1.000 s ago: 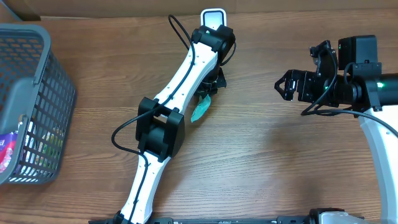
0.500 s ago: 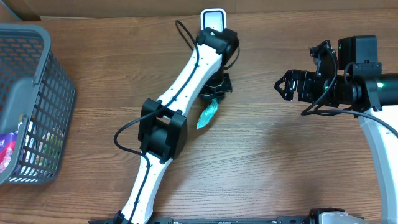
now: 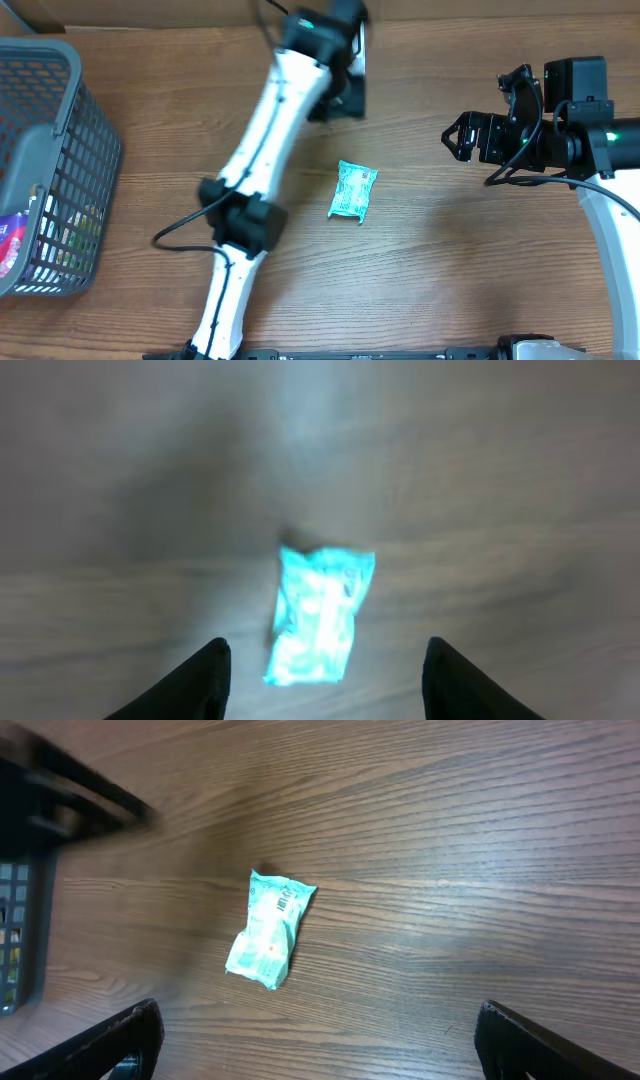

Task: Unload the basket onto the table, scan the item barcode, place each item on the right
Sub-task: 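Move the left gripper back over the basket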

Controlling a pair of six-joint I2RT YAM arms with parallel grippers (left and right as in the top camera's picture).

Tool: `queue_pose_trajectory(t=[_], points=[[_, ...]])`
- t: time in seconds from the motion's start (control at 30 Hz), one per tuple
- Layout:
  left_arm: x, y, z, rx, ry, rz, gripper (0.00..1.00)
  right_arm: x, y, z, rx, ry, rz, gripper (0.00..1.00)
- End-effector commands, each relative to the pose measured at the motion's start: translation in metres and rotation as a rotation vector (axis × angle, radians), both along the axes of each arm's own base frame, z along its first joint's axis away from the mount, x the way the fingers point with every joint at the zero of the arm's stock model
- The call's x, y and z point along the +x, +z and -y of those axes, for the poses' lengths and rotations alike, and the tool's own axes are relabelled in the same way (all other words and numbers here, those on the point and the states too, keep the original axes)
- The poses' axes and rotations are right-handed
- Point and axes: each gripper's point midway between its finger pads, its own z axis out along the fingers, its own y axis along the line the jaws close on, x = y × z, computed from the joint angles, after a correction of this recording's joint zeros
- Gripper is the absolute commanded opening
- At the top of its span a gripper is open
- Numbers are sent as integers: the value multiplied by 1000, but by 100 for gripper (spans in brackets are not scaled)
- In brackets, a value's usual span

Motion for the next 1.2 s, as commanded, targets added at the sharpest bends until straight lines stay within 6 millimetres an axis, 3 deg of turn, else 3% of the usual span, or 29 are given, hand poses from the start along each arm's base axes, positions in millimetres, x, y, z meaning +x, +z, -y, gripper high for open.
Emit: queue_pose_trajectory(t=[0.0, 0.13, 0.27, 0.4, 0.53, 0.73, 0.87, 1.17], points=[[5, 121, -72, -58, 110, 308, 54, 4, 10, 0, -5, -3, 31, 100], [-16, 190, -142, -51, 233, 482, 53, 4, 10, 0, -5, -3, 33, 100], [-54, 245, -213, 0, 380, 638, 44, 4, 10, 0, -5, -3, 34, 100], [-99, 263, -279, 91, 572, 677, 46, 4, 10, 0, -5, -3, 34, 100], [-141, 248, -330, 175, 752, 604, 51, 5, 10, 0, -5, -3, 36, 100], [-192, 194, -401, 235, 1039, 388, 53, 5, 11, 0, -5, -3, 38, 100], [-209, 163, -438, 235, 1168, 305, 52, 5, 11, 0, -5, -3, 38, 100], [-225, 113, -490, 182, 1362, 262, 52, 5, 11, 0, -6, 0, 39, 100]])
